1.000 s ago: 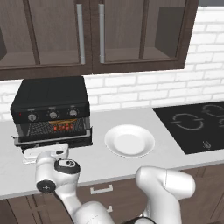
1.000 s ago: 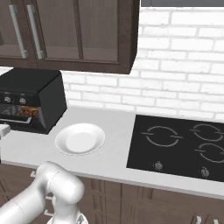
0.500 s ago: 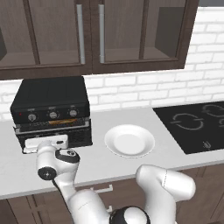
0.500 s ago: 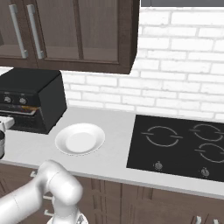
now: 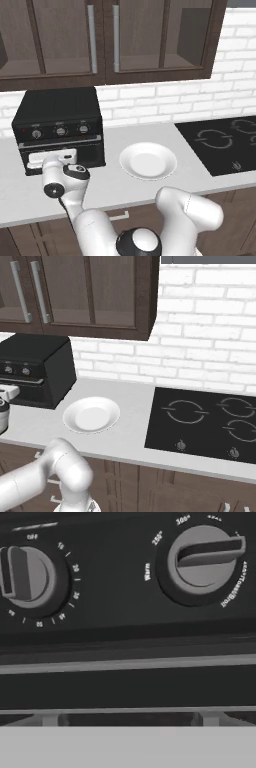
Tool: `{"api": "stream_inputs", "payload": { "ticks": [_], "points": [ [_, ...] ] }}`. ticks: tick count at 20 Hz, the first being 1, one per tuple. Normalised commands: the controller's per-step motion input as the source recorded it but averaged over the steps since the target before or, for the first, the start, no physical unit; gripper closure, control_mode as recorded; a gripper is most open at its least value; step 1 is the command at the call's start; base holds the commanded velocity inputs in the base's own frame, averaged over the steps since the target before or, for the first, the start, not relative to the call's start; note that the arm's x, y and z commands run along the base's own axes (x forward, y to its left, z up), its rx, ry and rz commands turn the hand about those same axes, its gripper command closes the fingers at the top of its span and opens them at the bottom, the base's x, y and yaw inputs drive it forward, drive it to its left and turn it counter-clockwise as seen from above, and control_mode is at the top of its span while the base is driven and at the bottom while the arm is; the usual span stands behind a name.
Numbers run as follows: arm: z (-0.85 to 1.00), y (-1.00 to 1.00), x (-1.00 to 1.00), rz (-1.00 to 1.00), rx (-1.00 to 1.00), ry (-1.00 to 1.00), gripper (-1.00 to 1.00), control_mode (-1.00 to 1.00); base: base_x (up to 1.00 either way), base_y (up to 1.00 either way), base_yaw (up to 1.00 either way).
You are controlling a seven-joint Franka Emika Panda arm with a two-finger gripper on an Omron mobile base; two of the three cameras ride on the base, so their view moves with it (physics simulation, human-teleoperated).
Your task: Pick up the kebab skewer and baguette bread, and place them inside the toaster oven. Close the toaster oven door and start by setting the timer.
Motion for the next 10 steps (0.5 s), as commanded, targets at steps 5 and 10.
{"api": "stream_inputs", "payload": {
  "ticks": [5,10],
  "points": [
    [0.15,0.0,0.28,0.0,0.02,0.03,-1.0,-1.0,0.0,0.0,0.0],
    [0.16,0.01,-0.06,0.0,0.0,0.01,-1.0,-1.0,0.0,0.0,0.0]
  ]
}}
